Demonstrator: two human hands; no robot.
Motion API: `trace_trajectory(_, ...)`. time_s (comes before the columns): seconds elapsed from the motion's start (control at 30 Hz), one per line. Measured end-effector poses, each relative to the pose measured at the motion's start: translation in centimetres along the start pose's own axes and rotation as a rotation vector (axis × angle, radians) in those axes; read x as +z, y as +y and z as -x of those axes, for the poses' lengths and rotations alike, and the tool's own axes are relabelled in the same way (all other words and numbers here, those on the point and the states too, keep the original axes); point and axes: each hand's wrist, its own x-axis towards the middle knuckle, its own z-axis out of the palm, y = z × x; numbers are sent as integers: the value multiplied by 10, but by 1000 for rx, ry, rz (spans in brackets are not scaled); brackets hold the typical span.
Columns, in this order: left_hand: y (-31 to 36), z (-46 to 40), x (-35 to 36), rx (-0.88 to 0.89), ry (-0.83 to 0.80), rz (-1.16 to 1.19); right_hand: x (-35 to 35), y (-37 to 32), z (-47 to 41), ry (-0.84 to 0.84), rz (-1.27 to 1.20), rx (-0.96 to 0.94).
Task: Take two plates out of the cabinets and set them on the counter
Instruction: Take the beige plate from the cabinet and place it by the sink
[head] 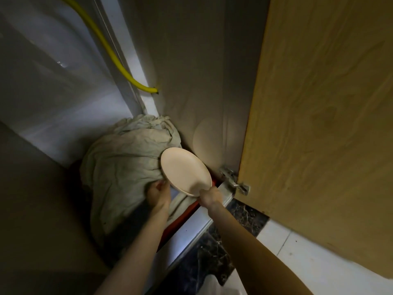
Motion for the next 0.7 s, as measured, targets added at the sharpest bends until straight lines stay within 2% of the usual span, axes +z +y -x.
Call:
trace_trajectory(0.2, 3, -5, 1, 11, -23, 117, 2, 9, -20, 3, -22, -11)
trace_trajectory(0.37, 7, -4, 1, 44, -36, 2, -2, 13, -15, 28, -67, -39)
trace_trajectory(0.47, 3, 5, -6, -17, -58, 57, -11, 15, -9, 44, -64, -57)
trace_trajectory(0.7, -4, 31, -47, -169, -236, 223, -41, 0, 8, 14, 169, -196)
